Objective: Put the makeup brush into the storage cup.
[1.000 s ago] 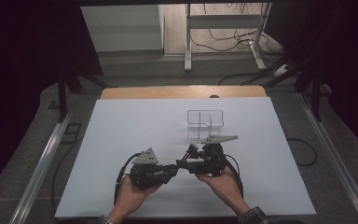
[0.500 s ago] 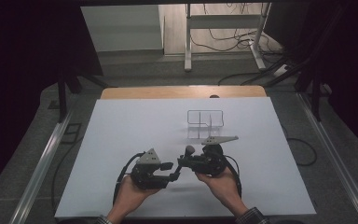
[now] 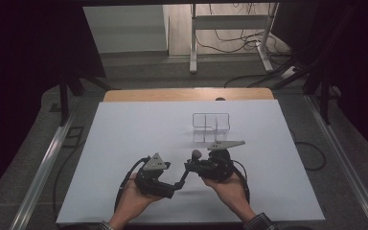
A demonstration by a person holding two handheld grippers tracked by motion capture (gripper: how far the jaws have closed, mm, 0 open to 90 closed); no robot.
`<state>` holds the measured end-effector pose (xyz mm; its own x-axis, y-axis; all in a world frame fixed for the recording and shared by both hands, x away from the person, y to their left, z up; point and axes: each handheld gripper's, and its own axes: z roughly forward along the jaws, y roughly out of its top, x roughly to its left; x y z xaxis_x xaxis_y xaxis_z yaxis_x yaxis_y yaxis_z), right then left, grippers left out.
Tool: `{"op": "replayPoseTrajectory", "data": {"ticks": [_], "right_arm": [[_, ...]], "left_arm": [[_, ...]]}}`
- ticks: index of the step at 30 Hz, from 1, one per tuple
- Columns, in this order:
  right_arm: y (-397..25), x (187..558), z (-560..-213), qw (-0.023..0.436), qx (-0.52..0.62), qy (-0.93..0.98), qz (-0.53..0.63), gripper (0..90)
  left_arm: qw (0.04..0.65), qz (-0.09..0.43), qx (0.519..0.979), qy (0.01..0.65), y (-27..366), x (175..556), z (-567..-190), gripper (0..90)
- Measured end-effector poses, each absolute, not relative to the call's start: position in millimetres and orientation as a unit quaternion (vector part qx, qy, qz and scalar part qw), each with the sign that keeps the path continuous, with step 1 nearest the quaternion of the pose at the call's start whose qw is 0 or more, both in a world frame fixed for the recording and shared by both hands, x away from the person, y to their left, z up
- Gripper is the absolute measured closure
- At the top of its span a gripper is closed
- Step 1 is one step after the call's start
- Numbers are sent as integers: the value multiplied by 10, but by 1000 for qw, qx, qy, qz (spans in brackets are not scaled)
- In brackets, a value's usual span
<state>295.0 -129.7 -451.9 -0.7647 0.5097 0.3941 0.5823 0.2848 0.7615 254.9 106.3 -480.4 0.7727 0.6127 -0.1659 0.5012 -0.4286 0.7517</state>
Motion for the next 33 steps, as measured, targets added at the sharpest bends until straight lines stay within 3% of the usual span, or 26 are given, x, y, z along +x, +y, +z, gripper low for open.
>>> {"op": "replayPoseTrajectory", "data": {"ticks": [10, 33], "right_arm": [[-1334, 2936, -4509, 18, -331, -804, -493, 764], [-1415, 2890, -4461, -23, -304, -819, -486, 764]], "left_arm": [[413, 53, 842, 344, 1134, 2566, -4803, 80], [400, 38, 846, 352, 1346, 2570, -4827, 83]]}}
